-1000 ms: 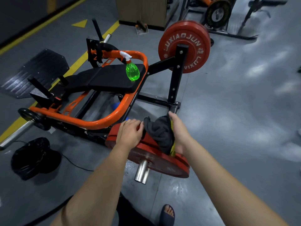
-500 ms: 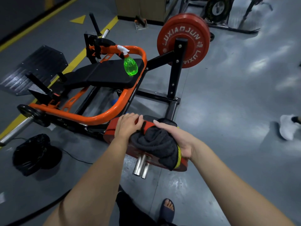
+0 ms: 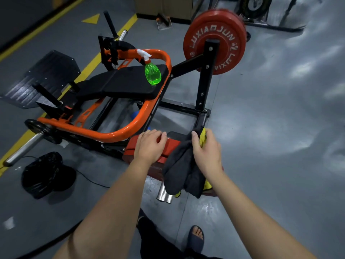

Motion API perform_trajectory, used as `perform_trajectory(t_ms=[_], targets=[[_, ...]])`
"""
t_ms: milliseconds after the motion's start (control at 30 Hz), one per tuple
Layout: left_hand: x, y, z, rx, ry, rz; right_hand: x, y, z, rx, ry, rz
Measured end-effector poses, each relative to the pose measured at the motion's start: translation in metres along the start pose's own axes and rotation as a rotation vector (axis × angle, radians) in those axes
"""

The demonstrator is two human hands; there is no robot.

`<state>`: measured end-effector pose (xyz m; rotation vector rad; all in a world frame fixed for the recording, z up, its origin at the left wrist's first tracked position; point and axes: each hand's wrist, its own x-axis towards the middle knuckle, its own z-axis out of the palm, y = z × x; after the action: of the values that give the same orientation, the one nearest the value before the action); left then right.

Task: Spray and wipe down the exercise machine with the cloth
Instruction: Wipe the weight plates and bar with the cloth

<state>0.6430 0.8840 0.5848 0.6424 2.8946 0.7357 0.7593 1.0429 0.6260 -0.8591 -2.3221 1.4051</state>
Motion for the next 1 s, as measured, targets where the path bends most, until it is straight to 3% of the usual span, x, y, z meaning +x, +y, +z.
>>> perform_trajectory(t_ms=[100,167,233,333,400,600,1000], targets=[[0.002,-0.002,0.001,-0.002,-0.001,0.000,-0.002,0.011,0.010,-0.331,0.384,-0.236],[0.002,-0.004,0.003,-0.004,0.003,-0.003,-0.008,0.026,0.015,-0.430,0.474,-0.456],[0.002,-0.003,0.004,0.003,0.003,-0.004,-0.024,0.031,0.019,-0.382,0.287,-0.605],[0.003,-0.004,0.003,0.011,-0.006,-0.014,-0.053,0.038,0.020,-0.478,-0.090,-0.582],[0.002,-0.004,0.003,0.014,0.000,-0.013,-0.063,0.040,0.018,-0.626,-0.209,-0.593],[0.004,-0.001,0.001,-0.014,-0.020,-0.026,-0.030,0.034,0.019,-0.795,-0.280,-0.518],[0.005,-0.002,0.000,0.013,0.002,-0.062,-0.015,0.020,0.028,-0.795,-0.298,-0.563]])
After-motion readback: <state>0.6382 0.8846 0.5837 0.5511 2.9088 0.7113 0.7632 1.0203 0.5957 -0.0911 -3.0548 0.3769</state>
